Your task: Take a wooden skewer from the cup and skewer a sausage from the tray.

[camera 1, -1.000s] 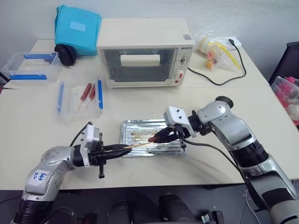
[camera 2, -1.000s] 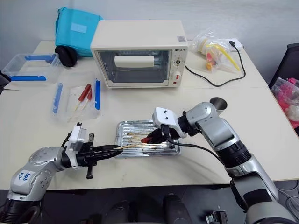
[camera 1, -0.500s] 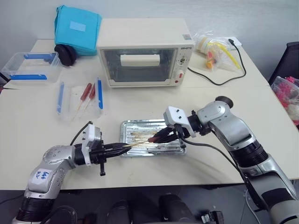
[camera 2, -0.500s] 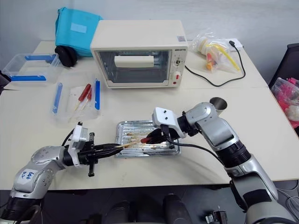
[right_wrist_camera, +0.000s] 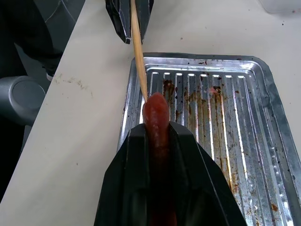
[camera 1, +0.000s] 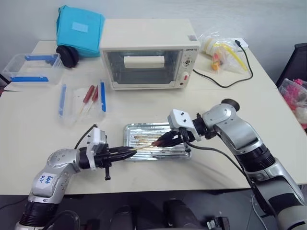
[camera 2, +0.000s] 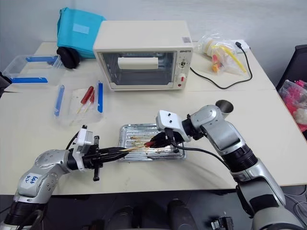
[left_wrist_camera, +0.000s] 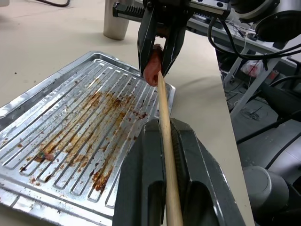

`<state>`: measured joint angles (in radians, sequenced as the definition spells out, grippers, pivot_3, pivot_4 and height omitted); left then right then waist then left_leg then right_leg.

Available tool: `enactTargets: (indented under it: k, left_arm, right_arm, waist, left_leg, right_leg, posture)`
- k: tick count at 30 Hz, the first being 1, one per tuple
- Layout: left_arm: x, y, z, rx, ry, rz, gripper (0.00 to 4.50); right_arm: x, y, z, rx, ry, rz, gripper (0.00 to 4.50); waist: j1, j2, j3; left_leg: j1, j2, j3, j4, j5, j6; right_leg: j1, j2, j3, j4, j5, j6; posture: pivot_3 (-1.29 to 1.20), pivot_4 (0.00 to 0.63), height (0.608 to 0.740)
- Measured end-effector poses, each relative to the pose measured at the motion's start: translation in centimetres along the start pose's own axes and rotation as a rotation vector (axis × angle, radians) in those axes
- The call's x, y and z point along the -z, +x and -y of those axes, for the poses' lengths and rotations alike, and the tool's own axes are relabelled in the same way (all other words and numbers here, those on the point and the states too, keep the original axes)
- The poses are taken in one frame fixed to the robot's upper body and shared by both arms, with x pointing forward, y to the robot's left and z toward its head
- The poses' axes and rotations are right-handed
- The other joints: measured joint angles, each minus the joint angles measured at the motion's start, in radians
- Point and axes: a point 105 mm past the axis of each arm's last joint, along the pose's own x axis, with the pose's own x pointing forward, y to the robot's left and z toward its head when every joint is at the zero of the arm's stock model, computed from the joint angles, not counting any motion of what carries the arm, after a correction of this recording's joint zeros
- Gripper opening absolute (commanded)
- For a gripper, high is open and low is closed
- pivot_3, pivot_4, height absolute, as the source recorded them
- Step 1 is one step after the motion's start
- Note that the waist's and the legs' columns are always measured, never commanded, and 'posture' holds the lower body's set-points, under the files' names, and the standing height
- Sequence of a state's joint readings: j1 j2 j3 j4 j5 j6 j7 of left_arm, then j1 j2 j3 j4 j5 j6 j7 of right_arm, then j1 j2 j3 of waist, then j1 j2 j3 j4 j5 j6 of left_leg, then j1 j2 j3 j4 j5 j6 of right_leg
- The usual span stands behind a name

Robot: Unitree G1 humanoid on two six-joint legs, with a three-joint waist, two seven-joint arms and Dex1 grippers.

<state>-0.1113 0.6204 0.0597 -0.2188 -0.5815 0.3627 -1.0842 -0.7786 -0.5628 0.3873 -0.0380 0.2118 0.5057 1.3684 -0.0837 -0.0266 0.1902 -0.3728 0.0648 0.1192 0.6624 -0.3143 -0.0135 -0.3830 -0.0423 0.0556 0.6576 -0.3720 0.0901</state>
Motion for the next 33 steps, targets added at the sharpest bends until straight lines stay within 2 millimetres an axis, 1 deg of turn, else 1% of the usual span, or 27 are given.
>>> enactTargets:
  k: [8, 15, 25, 33]
  left_arm:
    - [0.0, 0.6, 0.1, 0.021, 0.006, 0.0, 0.0]
    - [0.5, 0.1, 0.1, 0.007, -0.006, -0.027, 0.0]
    - [0.4, -0.3, 0.1, -0.01, -0.009, -0.017, 0.0]
    - [-0.1, -1.3, -0.3, -0.046, -0.001, -0.006, 0.0]
  right_arm:
    - [-0.3, 0.2, -0.2, -0.007, -0.003, 0.004, 0.45]
    - [-0.3, 0.2, -0.2, -0.007, -0.002, 0.003, 0.45]
    - [-0.3, 0.2, -0.1, -0.005, -0.004, 0.003, 0.45]
    - [0.0, -0.1, -0.1, -0.001, 0.006, -0.007, 0.45]
  waist:
    - [0.0, 0.0, 0.0]
    - [0.001, 0.0, 0.0]
    - [0.0, 0.0, 0.0]
    - [0.0, 0.0, 0.0]
  left_leg:
    - [0.0, 0.0, 0.0, 0.0, 0.0, 0.0]
    - [0.0, 0.0, 0.0, 0.0, 0.0, 0.0]
    - [0.0, 0.0, 0.0, 0.0, 0.0, 0.0]
    - [0.0, 0.0, 0.0, 0.0, 0.0, 0.0]
  right_leg:
    - [0.0, 0.0, 0.0, 0.0, 0.0, 0.0]
    - [0.0, 0.0, 0.0, 0.0, 0.0, 0.0]
    - [0.0, 0.0, 0.0, 0.0, 0.0, 0.0]
    - [0.0, 0.0, 0.0, 0.0, 0.0, 0.0]
  posture:
    - [0.0, 0.15, 0.74]
    - [0.0, 0.15, 0.74]
    - [0.0, 0.15, 0.74]
    - [0.0, 0.15, 0.74]
